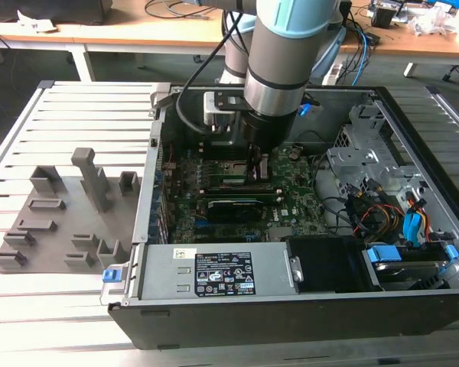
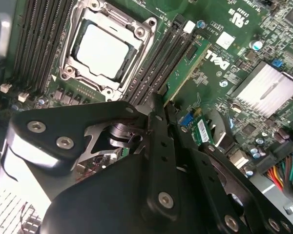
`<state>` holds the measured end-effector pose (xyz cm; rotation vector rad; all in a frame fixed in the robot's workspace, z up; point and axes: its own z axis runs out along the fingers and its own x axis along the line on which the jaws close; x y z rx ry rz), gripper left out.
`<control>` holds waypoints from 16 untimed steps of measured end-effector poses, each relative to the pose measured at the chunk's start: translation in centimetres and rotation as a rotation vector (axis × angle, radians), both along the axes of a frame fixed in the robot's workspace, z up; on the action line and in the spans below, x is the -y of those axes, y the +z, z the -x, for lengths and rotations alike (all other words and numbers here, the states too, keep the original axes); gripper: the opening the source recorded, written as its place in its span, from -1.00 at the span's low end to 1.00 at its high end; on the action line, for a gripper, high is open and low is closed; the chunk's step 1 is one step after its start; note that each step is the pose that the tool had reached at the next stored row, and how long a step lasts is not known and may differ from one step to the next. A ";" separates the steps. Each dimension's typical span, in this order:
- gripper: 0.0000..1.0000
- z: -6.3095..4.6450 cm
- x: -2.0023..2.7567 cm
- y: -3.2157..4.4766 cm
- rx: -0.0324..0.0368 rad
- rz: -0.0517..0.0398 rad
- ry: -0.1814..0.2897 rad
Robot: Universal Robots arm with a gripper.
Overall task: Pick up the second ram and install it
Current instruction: 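Insert the second ram into the second slot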
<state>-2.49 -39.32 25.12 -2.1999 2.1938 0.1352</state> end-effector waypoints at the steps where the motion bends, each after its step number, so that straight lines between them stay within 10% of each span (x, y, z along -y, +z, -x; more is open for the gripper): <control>1: -0.73 0.1 0.00 -0.38 0.0000 -0.0001 0.000; 16: -0.73 0.4 -0.33 -1.84 0.0000 -0.0003 0.016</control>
